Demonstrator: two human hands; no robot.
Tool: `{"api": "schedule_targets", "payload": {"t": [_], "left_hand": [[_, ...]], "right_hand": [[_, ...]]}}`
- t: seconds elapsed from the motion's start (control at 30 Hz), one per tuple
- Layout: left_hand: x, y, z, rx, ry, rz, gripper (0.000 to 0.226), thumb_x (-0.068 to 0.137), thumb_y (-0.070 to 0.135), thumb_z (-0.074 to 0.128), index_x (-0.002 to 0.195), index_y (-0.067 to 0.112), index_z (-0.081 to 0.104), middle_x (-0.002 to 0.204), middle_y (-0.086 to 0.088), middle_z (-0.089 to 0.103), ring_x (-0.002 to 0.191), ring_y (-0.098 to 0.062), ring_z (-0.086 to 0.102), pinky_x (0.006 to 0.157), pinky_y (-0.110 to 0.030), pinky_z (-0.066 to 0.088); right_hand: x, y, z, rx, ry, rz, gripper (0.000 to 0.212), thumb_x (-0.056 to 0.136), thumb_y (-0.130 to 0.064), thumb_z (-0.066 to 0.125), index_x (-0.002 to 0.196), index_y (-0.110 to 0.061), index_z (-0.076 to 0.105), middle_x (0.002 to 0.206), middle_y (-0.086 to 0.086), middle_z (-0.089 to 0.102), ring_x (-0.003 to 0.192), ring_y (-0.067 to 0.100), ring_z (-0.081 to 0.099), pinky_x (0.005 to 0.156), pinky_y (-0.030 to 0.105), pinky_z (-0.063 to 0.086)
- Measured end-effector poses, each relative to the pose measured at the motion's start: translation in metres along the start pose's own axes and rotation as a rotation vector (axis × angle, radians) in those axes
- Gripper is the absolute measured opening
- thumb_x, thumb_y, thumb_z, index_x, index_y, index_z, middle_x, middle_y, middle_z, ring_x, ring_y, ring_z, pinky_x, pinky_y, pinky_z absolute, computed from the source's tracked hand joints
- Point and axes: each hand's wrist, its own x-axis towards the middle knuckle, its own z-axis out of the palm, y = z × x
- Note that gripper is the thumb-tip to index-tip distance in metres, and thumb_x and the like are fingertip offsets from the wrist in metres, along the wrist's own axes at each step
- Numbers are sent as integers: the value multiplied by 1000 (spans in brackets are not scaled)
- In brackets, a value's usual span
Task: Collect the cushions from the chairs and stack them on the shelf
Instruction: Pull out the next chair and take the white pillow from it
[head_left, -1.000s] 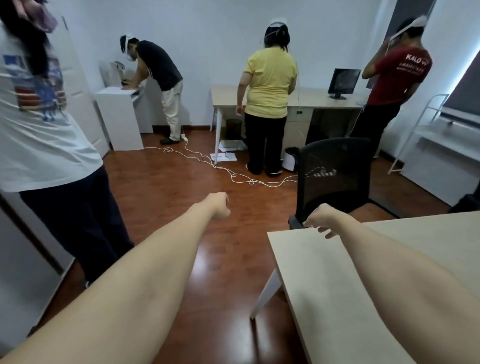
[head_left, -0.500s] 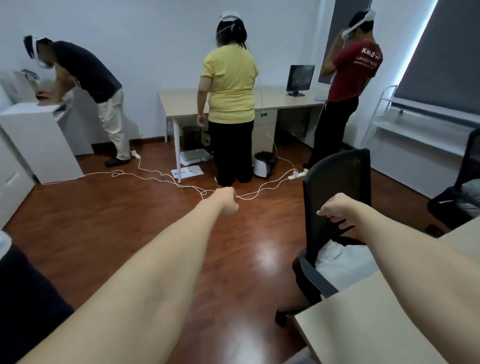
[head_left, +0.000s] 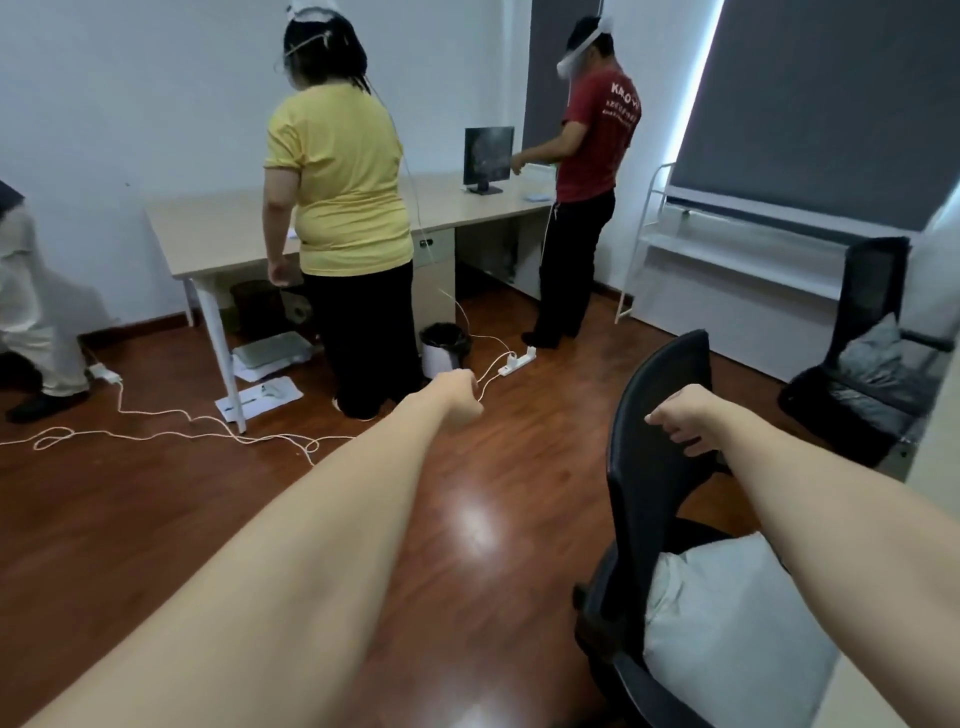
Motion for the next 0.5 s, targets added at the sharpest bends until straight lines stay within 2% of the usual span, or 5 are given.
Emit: {"api": "schedule_targets", "payload": {"t": [0.23, 0.33, 0.4, 0.47, 0.5], "left_hand": [[134, 10, -12, 30, -109, 192, 41, 90, 17, 51, 130, 8, 52, 135, -12, 53, 126, -28, 49, 100, -32, 41], [188, 25, -23, 23, -128, 277, 44, 90, 22, 51, 132, 12, 51, 140, -10, 51, 131, -29, 46, 110, -35, 38], [217, 39, -24, -4, -162, 338, 43, 91, 22, 52, 132, 11, 51, 140, -10, 51, 130, -27, 48, 106, -32, 41], [236, 56, -21, -24, -196, 405, 41, 91, 20, 52, 131, 9, 52, 138, -10, 52, 127, -26, 50, 100, -31, 43], [247, 70, -16, -19, -215, 448, 41, 91, 20, 52, 131, 9, 52, 137, -10, 53, 126, -26, 52, 98, -30, 43]], "right_hand": [[57, -20, -2, 122, 102, 184, 46, 90, -15, 62, 130, 2, 47, 129, 18, 55, 120, 35, 54, 91, 47, 47], [80, -20, -1, 223, 163, 277, 31, 90, -17, 62, 116, -4, 49, 103, 14, 58, 98, 30, 59, 90, 45, 47], [88, -18, 2, 279, 187, 340, 18, 91, -17, 60, 100, -5, 50, 90, 11, 54, 80, 25, 57, 76, 40, 47], [90, -15, 6, 359, 181, 405, 19, 93, -17, 57, 80, -7, 47, 74, 6, 47, 57, 18, 43, 61, 34, 42], [92, -12, 7, 413, 190, 445, 20, 94, -18, 56, 80, -7, 46, 74, 5, 47, 56, 17, 42, 63, 34, 43]]}}
